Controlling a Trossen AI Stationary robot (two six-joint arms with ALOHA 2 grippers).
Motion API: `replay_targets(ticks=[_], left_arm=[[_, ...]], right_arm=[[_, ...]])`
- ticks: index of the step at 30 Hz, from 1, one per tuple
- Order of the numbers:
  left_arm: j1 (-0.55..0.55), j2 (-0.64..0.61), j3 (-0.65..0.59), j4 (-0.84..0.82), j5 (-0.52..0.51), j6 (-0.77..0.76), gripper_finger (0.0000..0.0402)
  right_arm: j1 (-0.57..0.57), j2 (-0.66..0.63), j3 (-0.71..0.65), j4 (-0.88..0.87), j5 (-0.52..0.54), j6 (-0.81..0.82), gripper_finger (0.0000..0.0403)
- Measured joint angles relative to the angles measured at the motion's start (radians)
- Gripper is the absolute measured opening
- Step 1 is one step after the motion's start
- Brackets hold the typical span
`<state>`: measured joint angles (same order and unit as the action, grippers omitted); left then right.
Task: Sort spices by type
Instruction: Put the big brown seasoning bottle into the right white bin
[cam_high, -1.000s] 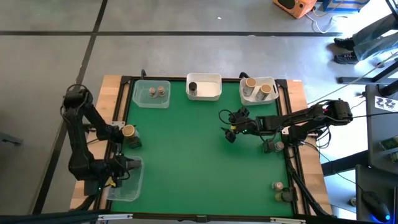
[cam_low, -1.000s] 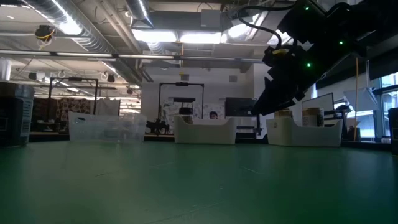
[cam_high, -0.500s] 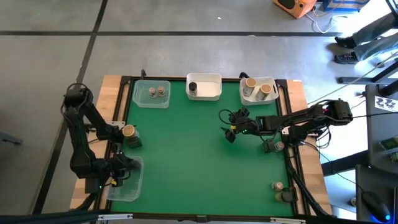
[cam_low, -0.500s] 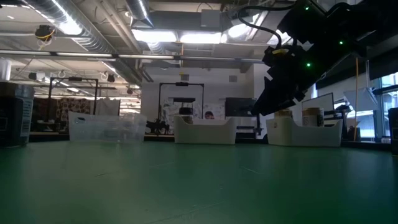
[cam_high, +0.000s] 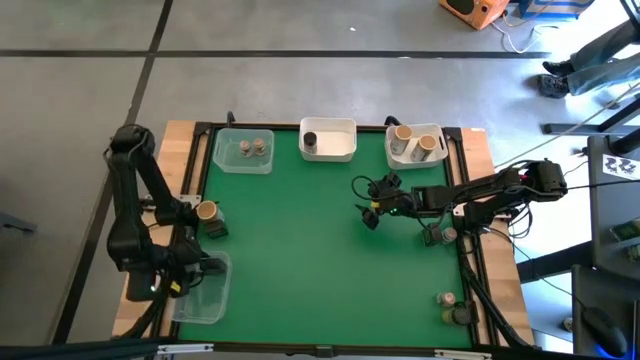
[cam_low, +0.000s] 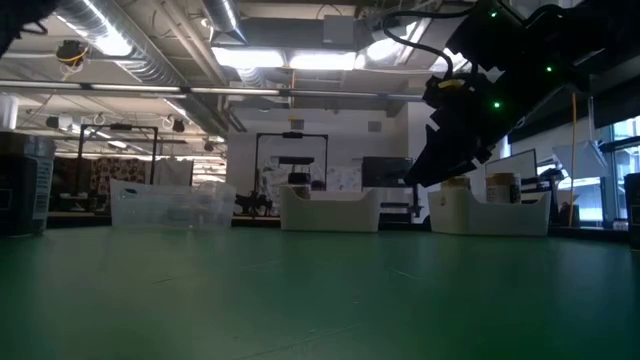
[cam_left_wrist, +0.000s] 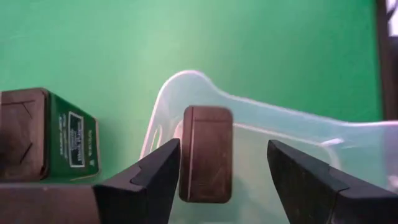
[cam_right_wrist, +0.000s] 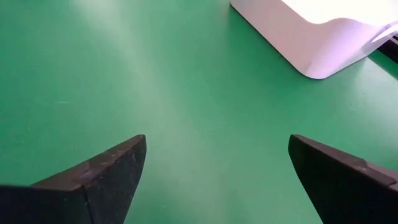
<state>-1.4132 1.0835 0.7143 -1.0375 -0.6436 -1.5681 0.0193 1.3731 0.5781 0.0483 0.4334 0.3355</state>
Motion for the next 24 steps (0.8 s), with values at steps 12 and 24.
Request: replay_targets(ticks=[12, 24], left_arm=[[0.199, -0.167, 0.001, -0.001, -0.152, 0.187, 0.0225], [0.664, -0.239, 0.001, -0.002, -0.158, 0.507, 0.0225]], right_arm=[[0.0, 0.0, 0.0, 0.003, 0.0, 0.0, 0.039], [0.0, 0.0, 0.0, 0.006, -0.052, -0.073, 0.039]])
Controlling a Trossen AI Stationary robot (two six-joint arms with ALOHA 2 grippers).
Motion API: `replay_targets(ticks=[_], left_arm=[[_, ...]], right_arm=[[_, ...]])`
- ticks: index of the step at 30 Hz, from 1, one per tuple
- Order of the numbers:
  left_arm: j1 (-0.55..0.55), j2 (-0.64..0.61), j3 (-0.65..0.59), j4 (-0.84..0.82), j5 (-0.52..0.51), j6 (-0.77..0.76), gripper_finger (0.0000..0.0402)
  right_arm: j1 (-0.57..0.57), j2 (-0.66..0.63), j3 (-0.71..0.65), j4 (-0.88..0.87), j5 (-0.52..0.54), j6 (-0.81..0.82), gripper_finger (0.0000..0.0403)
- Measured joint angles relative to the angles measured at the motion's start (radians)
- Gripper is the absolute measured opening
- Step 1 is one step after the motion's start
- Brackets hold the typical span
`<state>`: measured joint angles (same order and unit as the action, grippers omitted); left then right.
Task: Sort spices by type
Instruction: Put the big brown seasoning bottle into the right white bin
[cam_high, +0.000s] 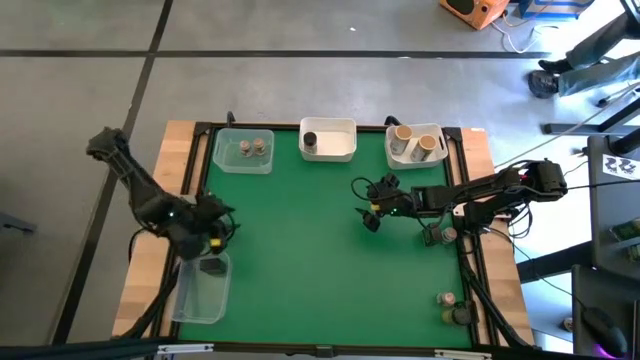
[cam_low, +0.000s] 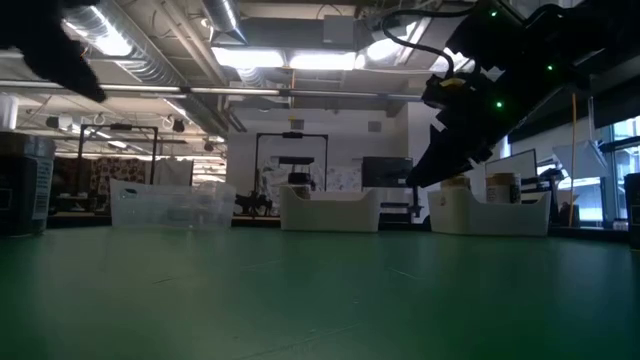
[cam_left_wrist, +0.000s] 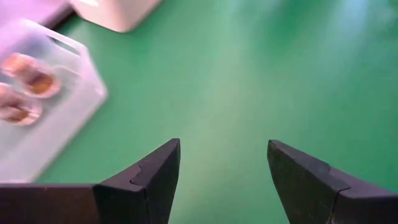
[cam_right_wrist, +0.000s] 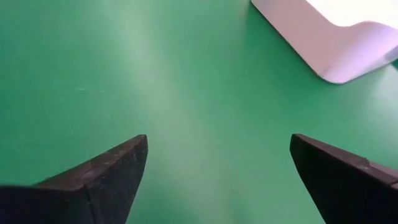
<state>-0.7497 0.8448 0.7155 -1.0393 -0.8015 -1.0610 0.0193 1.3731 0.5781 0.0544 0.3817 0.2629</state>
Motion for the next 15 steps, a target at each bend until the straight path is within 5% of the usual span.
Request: replay_targets(ticks=[6, 15], left_arm=[[0.218, -0.012, 0.0, 0.028, -0.011, 0.223, 0.0225], [0.513, -0.012, 0.008, 0.291, -0.009, 0.614, 0.0229]], right_arm=[[0.0, 0.0, 0.0, 0.002, 0.009, -0.076, 0.039], [0.0, 0.0, 0.0, 0.005, 0.009, -0.185, 0.039]])
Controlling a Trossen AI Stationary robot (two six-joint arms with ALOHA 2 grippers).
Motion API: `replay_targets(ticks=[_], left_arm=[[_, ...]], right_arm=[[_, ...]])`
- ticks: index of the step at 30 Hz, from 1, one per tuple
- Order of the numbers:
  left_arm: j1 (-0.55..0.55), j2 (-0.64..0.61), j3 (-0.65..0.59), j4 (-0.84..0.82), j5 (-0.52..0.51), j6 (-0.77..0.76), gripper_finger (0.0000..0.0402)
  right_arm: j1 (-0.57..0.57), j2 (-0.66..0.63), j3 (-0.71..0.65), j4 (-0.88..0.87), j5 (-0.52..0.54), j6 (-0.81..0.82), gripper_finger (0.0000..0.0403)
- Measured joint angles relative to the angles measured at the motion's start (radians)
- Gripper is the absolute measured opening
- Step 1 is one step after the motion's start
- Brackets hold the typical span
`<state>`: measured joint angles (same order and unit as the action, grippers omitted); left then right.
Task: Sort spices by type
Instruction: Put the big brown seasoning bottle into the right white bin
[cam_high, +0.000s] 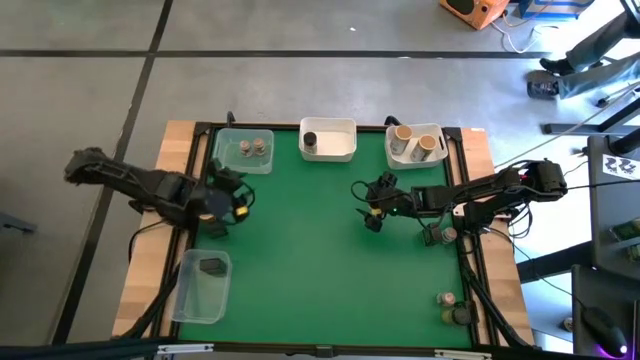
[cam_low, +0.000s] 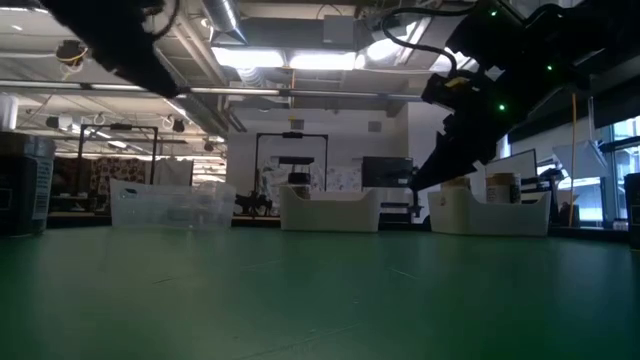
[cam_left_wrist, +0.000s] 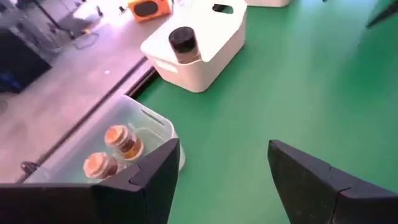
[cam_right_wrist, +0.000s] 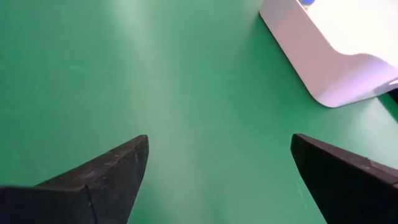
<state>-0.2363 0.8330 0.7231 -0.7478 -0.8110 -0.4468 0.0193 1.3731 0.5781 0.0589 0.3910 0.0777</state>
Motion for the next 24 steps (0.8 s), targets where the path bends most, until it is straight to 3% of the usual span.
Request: replay_targets(ticks=[6, 10, 16, 19, 24], left_arm=[[0.208, 0.019, 0.095, -0.033, 0.21, 0.029, 0.0272], [0.3, 0.048, 0.164, -0.19, 0.351, -0.052, 0.0289], [0.331, 0.075, 0.201, -0.482, 0.458, -0.299, 0.0285], [0.328, 0.08, 0.201, -0.563, 0.52, -0.406, 0.0283], [0.305, 0.099, 0.201, -0.664, 0.531, -0.482, 0.0282]], right_arm=[[0.0, 0.0, 0.0, -0.007, -0.011, -0.043, 0.039], [0.0, 0.0, 0.0, -0.01, -0.018, -0.073, 0.039], [0.0, 0.0, 0.0, -0.008, -0.018, -0.111, 0.039], [0.0, 0.0, 0.0, -0.008, -0.018, -0.113, 0.039], [0.0, 0.0, 0.0, -0.004, -0.018, -0.111, 0.039]])
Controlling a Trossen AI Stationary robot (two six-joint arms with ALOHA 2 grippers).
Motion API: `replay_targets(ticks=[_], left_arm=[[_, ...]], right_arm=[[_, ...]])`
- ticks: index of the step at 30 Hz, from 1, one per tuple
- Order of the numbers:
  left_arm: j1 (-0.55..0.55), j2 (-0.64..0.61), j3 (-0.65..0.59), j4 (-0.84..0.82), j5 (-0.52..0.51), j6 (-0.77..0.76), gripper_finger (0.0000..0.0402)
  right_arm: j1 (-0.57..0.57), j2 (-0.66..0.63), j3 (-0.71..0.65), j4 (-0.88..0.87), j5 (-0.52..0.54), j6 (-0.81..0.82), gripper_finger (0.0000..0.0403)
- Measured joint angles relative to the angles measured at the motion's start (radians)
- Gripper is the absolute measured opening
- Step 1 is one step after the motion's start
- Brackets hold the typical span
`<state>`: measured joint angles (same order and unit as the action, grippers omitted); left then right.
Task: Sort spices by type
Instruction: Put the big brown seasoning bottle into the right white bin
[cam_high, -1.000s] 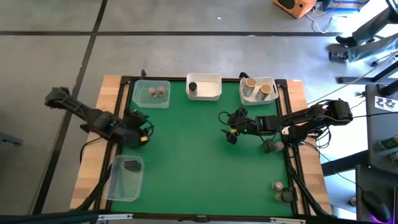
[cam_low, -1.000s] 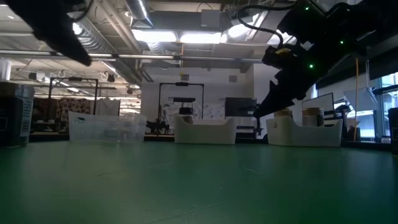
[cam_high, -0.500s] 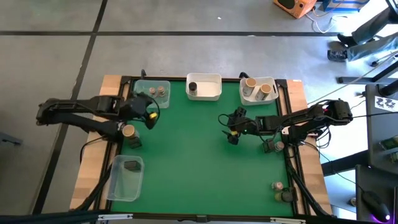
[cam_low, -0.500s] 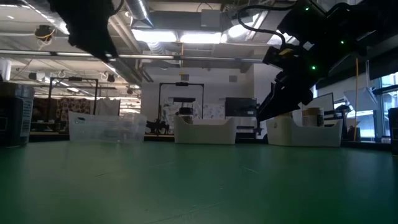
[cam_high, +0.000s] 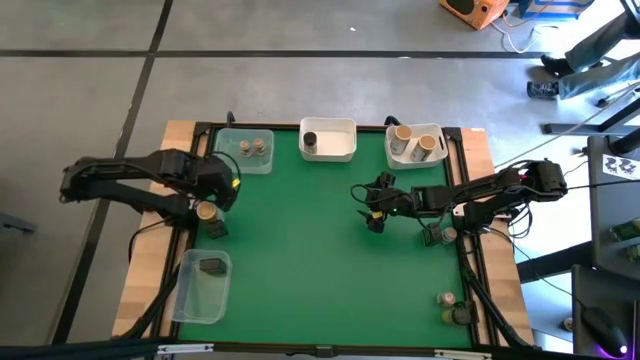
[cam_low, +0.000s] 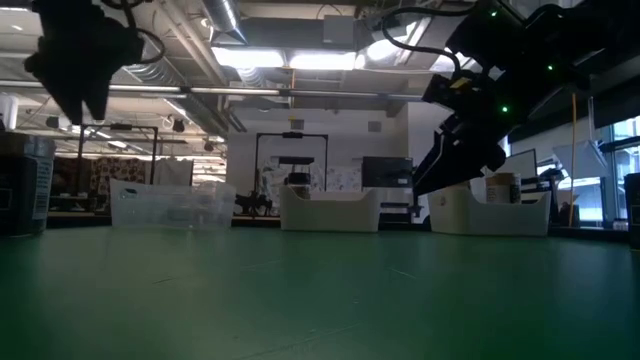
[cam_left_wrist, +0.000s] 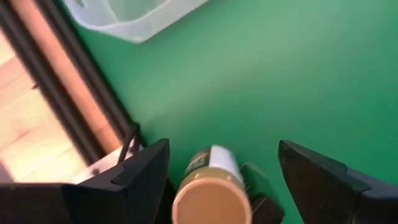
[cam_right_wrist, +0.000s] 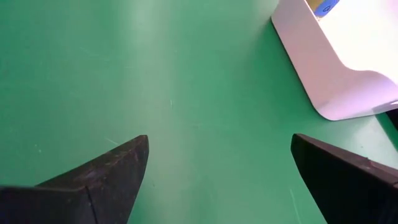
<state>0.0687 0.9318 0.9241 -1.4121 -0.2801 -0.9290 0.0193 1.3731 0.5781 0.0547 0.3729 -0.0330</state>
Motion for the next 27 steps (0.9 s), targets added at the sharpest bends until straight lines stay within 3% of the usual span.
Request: replay_targets(ticks=[13, 27], left_arm=[[-0.097, 0.132, 0.0, -0.1, 0.051, -0.045, 0.0281], [-0.157, 0.125, -0.018, -0.093, 0.115, -0.078, 0.0281]], right_arm=[[0.0, 0.0, 0.0, 0.005, 0.0, 0.009, 0.039], [0.0, 0.0, 0.0, 0.004, -0.001, 0.033, 0.039]])
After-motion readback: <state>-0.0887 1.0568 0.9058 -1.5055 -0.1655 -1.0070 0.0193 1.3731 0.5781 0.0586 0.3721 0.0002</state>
